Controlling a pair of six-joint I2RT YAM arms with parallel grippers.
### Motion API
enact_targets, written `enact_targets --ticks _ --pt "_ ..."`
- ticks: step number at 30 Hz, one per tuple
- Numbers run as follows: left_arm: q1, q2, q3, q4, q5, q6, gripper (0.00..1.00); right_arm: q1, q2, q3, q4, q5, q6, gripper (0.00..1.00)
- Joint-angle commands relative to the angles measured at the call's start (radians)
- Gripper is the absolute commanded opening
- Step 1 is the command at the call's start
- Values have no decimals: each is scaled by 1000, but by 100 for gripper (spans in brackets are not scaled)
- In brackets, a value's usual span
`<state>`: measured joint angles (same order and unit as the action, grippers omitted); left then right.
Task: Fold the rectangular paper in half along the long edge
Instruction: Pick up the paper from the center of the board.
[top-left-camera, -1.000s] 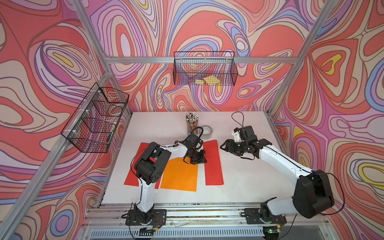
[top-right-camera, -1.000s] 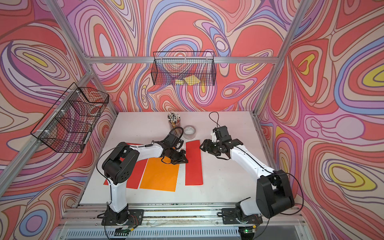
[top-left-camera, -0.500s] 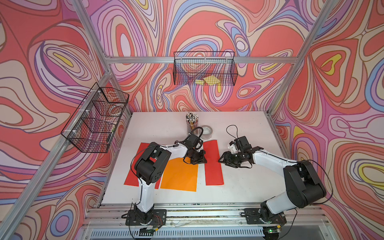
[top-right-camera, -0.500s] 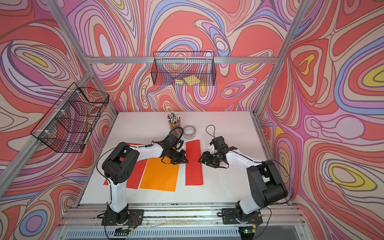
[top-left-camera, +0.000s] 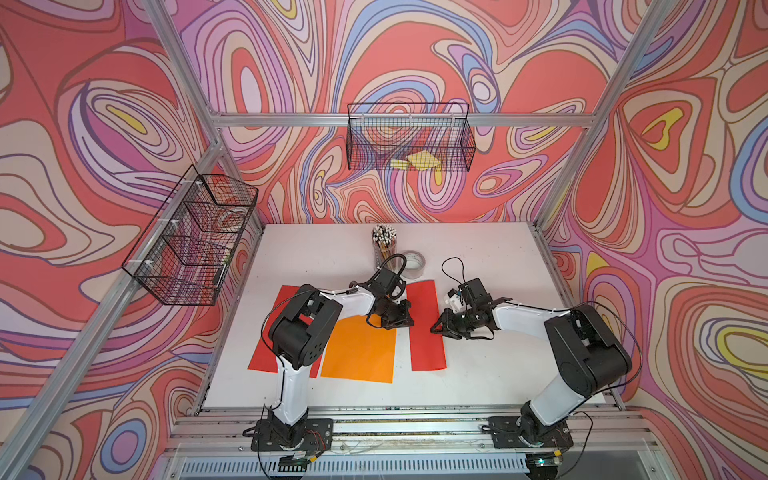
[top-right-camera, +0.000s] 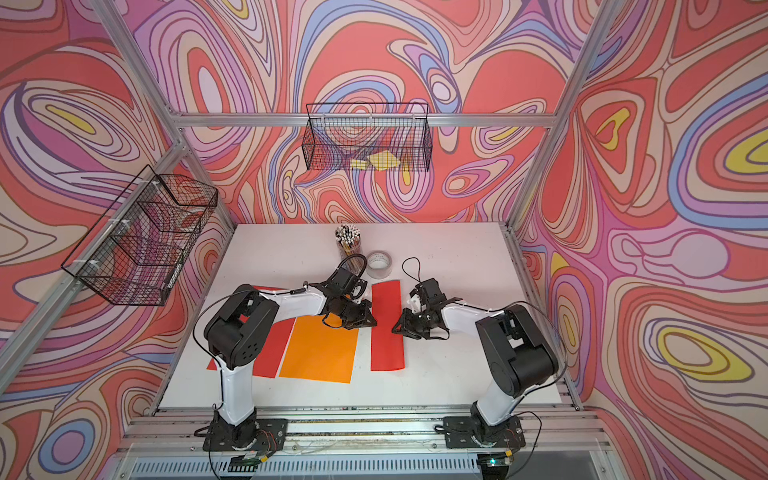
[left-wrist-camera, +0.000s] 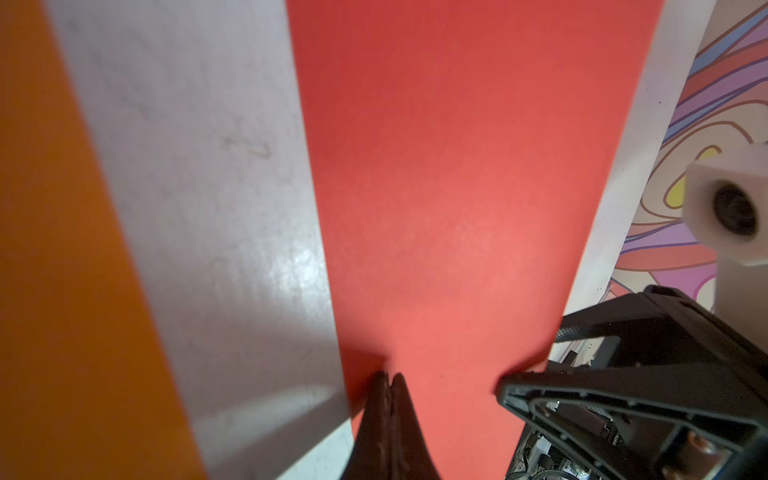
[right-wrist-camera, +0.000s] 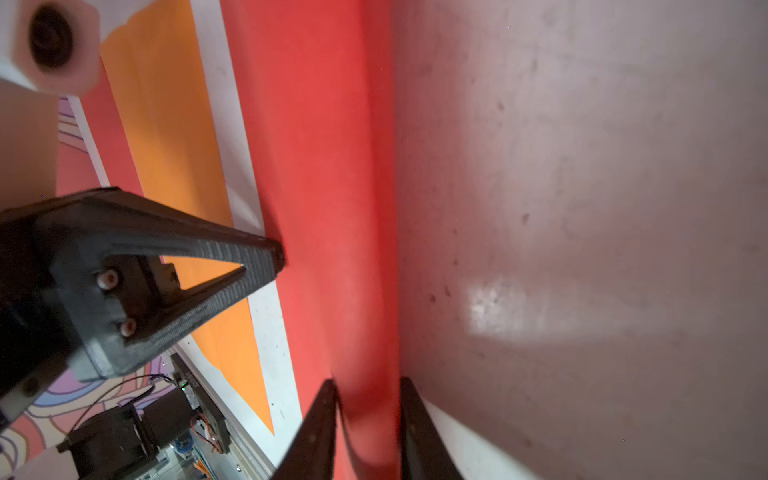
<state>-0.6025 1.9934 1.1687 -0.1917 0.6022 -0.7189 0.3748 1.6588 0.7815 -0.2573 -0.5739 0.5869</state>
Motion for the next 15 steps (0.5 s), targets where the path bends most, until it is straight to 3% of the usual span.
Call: enact_targets --ticks 1,10,13,15 --pt "-3 27 -24 -35 -31 -9 0 3 -9 -13 10 8 -6 19" --pt "-3 -22 -20 -59 -35 -1 0 3 -26 -13 4 6 -8 10" --pt "3 -88 -15 -64 -40 8 27 2 -46 -14 6 2 -7 0" --pt "9 -132 -12 -92 -42 15 40 2 -57 -14 5 -1 -11 0"
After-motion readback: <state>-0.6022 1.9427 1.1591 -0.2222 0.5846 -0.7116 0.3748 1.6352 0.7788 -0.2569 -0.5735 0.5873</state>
